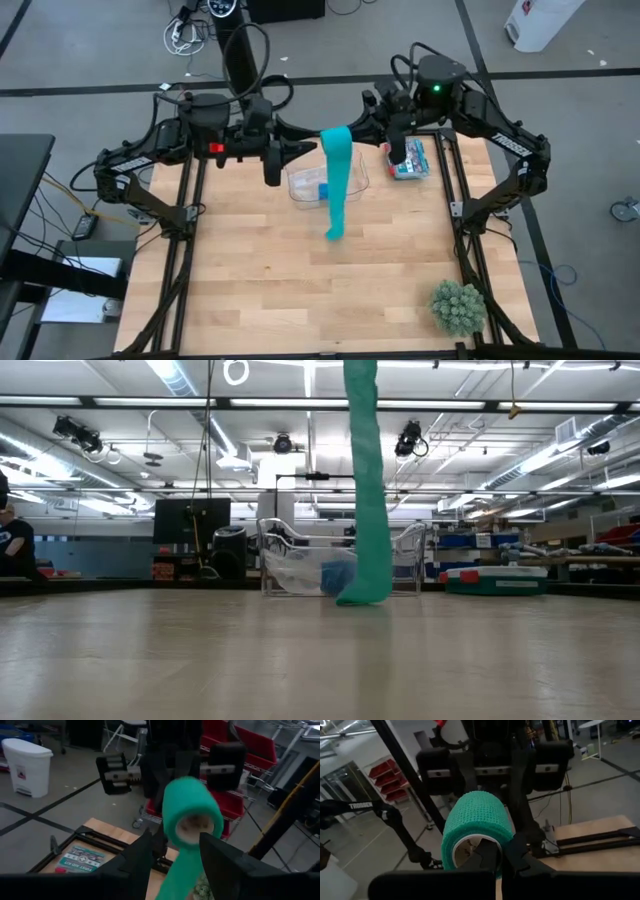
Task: Roll bandage
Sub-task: Roll the sky blue bandage
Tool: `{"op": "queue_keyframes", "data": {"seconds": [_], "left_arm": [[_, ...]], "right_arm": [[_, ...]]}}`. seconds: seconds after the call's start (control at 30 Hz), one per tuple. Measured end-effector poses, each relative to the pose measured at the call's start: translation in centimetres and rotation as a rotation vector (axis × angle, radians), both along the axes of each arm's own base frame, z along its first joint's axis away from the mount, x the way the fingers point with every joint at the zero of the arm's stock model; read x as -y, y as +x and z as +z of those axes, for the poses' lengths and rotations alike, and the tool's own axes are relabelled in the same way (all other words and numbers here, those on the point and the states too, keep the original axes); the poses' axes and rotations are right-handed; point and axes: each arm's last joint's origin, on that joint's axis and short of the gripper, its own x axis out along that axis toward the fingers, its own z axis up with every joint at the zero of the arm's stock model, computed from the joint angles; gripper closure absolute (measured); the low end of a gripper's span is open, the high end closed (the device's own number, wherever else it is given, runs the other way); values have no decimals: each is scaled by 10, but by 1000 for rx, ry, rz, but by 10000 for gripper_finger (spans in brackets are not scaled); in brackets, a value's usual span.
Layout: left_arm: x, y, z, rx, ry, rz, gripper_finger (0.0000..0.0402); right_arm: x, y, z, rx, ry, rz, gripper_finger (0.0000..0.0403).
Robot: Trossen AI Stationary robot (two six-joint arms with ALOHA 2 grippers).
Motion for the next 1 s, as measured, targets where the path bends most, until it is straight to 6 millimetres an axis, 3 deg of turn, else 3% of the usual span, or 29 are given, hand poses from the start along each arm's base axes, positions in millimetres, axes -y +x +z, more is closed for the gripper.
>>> {"op": "queue_keyframes", "data": {"seconds": [0.23, 0.57, 0.7, 0.9, 1.0], "left_arm": [[-1, 0, 0, -3, 7, 31, 230], [-1, 0, -1, -14, 9, 46, 233], [-1, 3, -2, -9, 28, 48, 269], [0, 8, -1, 17, 38, 1, 379], [-1, 9, 0, 31, 36, -2, 385]], "right_arm": [[-1, 15, -2, 37, 10, 19, 403], [-3, 18, -1, 50, 25, 25, 403], [-4, 18, -1, 52, 24, 26, 403], [-4, 21, -3, 54, 11, 39, 390], [-5, 22, -2, 59, 14, 45, 373]]}}
